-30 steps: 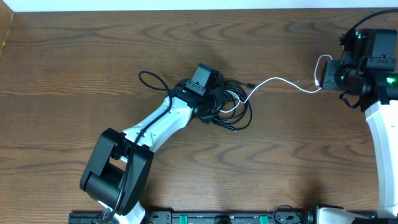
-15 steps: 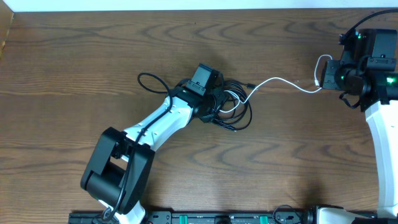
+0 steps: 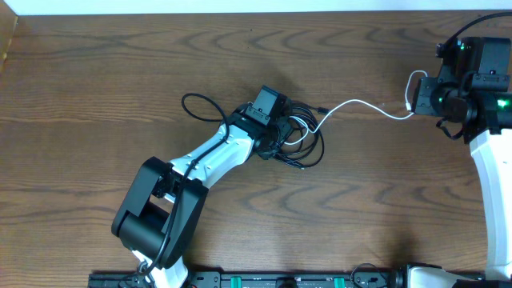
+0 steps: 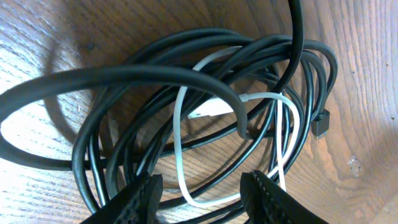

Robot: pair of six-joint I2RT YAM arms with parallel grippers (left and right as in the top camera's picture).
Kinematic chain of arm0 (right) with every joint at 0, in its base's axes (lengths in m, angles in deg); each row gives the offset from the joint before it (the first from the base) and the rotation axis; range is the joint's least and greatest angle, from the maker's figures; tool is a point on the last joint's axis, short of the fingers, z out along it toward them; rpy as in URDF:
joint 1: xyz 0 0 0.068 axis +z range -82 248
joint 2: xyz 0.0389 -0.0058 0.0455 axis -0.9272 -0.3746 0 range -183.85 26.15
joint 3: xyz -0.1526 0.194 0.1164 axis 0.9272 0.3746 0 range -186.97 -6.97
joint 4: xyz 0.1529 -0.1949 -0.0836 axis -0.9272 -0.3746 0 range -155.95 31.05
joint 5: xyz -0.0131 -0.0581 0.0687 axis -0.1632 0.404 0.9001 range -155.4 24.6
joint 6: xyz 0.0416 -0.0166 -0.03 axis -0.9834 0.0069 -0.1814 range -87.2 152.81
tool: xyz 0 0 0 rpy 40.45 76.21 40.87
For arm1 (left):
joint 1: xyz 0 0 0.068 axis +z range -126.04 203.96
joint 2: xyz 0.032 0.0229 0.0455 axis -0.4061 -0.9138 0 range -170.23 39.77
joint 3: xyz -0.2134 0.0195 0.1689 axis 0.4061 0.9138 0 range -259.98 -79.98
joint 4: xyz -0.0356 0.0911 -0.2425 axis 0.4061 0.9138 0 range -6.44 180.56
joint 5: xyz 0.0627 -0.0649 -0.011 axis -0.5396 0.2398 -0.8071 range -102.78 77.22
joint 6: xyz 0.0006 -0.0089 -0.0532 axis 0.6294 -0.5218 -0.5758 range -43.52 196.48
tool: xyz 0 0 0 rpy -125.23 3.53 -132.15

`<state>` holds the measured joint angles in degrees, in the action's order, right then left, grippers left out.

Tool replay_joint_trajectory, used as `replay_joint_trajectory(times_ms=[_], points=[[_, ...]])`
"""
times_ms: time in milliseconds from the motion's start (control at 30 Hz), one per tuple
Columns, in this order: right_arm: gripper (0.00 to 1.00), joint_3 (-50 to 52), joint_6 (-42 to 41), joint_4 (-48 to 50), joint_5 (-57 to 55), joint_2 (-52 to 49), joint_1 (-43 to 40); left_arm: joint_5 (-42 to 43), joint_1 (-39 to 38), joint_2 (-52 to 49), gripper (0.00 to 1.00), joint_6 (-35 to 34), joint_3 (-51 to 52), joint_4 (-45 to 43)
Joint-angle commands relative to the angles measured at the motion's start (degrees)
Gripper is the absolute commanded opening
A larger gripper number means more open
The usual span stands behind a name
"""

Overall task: Untangle cables
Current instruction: 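Hold the white cable right while the left gripper grasps the black bundle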

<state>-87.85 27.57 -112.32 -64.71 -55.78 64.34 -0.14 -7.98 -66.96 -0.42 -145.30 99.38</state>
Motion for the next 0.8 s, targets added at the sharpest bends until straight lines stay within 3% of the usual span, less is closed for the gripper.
replay_joint_trajectory(times_ms=[0,133,233,767], points=[[0.01,0.2,-0.5,-0.2,0.6,-0.2,0.0,-2.3,-0.4,-0.5,0.47,-0.3,0.2,-0.1],[0.01,0.2,-0.5,-0.2,0.6,-0.2,0.0,-4.7,-1.9,-0.6,0.47,-0.4,0.2,-0.2],[0.01,0.2,-0.5,-0.2,0.6,-0.2,0.0,-6.2,-3.1,-0.6,0.4,-0.3,0.2,-1.0],[0.01,0.2,-0.5,-0.2,0.6,-0.2,0.0,-9.7,-3.6,-0.7,0.38,-0.3,0.7,-0.9]])
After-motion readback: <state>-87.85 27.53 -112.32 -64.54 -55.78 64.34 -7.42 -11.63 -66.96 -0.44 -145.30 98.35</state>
